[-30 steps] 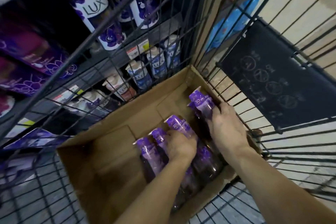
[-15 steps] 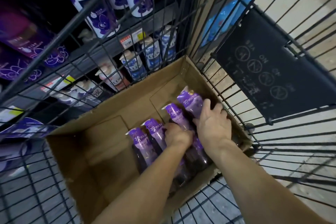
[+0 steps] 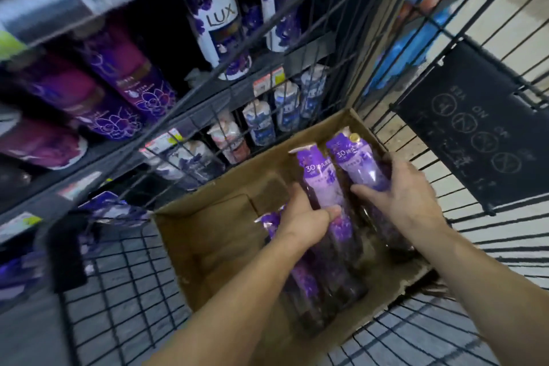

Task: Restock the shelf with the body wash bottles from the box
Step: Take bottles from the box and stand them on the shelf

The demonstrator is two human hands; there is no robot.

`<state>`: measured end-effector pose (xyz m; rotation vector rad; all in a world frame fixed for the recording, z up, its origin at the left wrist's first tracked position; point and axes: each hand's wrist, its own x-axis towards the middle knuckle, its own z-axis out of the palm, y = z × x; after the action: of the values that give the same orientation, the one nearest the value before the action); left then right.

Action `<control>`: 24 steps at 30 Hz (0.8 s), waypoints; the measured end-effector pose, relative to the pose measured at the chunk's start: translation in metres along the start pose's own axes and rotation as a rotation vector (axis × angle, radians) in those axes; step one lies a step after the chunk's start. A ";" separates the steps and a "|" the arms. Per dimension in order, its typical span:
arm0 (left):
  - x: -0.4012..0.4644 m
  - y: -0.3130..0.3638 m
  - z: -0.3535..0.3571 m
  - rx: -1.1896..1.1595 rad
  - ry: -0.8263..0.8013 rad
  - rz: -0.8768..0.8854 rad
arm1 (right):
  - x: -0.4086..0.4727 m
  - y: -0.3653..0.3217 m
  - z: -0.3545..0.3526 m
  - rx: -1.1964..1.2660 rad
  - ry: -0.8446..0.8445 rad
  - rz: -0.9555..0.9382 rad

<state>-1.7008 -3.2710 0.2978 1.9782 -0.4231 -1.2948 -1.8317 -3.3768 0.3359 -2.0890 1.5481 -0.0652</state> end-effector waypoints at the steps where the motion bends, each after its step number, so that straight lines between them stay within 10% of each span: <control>1: -0.003 0.004 -0.011 0.011 -0.007 0.040 | -0.004 -0.010 -0.004 0.032 0.039 -0.019; 16: -0.186 0.051 -0.297 -0.082 0.140 0.614 | -0.180 -0.279 -0.025 0.417 0.490 -0.284; 24: -0.296 -0.016 -0.502 -0.112 0.291 0.754 | -0.291 -0.463 0.033 0.639 0.440 -0.482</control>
<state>-1.3857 -2.8820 0.5973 1.6265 -0.8262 -0.5357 -1.5142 -3.0096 0.5902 -1.9174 0.9942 -1.1008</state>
